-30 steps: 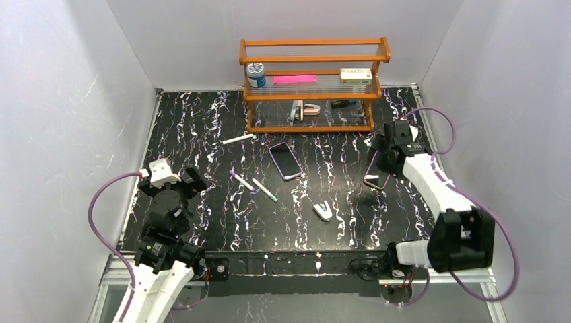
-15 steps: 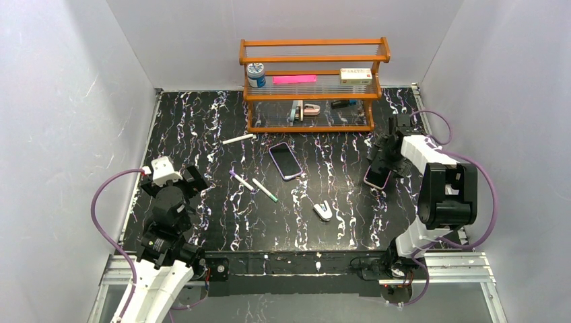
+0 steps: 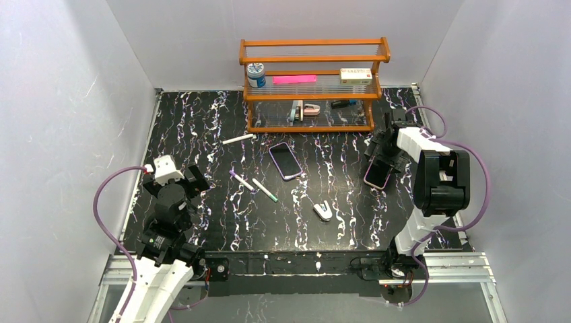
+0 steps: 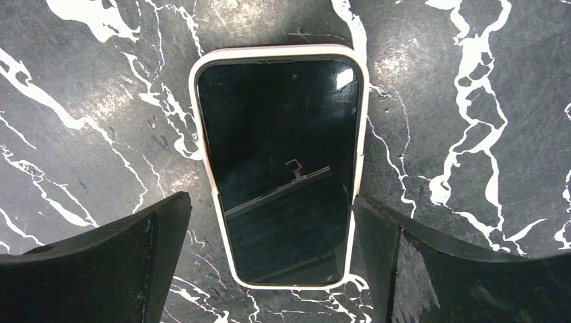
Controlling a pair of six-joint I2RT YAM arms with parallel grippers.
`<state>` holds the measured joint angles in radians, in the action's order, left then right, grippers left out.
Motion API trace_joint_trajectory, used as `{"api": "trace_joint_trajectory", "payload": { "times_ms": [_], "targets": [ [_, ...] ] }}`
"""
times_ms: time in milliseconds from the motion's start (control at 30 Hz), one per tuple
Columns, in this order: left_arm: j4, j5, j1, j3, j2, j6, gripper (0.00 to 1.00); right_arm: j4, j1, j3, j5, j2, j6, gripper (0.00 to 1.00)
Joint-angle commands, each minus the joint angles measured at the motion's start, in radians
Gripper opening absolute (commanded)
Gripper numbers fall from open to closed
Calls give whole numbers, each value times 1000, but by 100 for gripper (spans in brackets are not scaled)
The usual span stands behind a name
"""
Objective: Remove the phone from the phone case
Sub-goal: Pick up the phone at the center of the board.
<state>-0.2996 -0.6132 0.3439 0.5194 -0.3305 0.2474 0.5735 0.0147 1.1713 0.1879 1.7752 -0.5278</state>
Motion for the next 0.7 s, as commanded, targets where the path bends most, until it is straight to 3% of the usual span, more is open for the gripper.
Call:
{"api": "trace_joint_trajectory", "payload": {
  "times_ms": [0,267,667],
  "targets": [
    [0,-8,4,25,-20,4,98,11,-4,30,46,30,-6,99],
    [8,16,4,15,-10,-10,98,49,-4,46,102,12,38,99],
    [14,44,4,15,-10,-17,98,-12,-3,17,-54,50,69,99]
  ]
}}
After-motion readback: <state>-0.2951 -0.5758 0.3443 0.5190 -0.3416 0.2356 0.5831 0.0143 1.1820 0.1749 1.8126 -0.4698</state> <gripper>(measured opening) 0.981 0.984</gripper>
